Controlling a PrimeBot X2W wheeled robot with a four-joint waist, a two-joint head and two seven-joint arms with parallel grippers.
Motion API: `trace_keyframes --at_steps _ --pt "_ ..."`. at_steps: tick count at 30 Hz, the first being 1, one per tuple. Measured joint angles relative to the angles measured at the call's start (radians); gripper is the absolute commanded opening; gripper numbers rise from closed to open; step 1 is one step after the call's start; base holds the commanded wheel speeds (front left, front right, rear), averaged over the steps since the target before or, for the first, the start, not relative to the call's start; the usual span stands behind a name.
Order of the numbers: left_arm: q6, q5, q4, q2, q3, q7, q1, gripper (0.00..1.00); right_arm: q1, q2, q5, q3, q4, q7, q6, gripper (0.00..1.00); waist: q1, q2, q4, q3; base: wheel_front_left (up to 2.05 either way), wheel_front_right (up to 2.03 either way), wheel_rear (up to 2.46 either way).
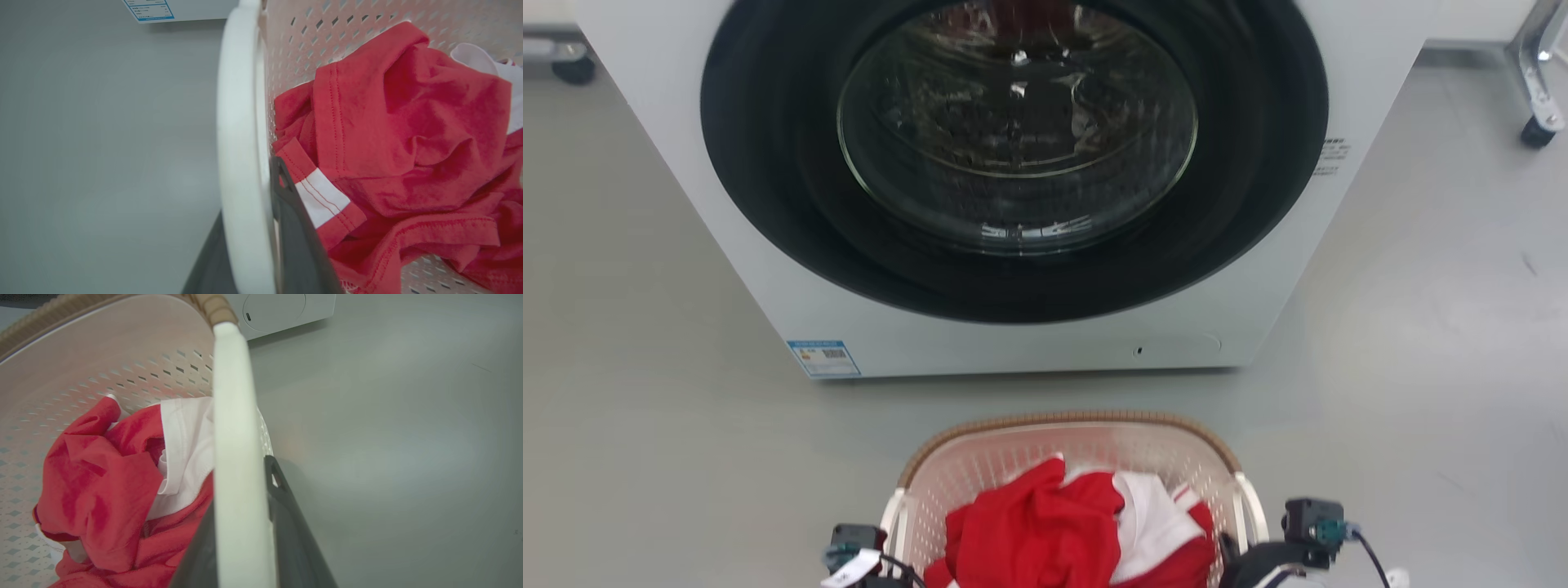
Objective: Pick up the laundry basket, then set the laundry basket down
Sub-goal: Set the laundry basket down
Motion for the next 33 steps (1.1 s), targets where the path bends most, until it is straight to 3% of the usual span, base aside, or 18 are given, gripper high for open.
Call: trace_keyframes --at_steps 33 --pt "0.045 0.014 -0.042 0.006 0.016 -0.075 -0.336 0.0 -0.392 -0.01 -0.072 -0.029 0.073 -0.048 0.001 0.0 0.0001 0.0001 0.035 0.467 0.0 0.0 0.0"
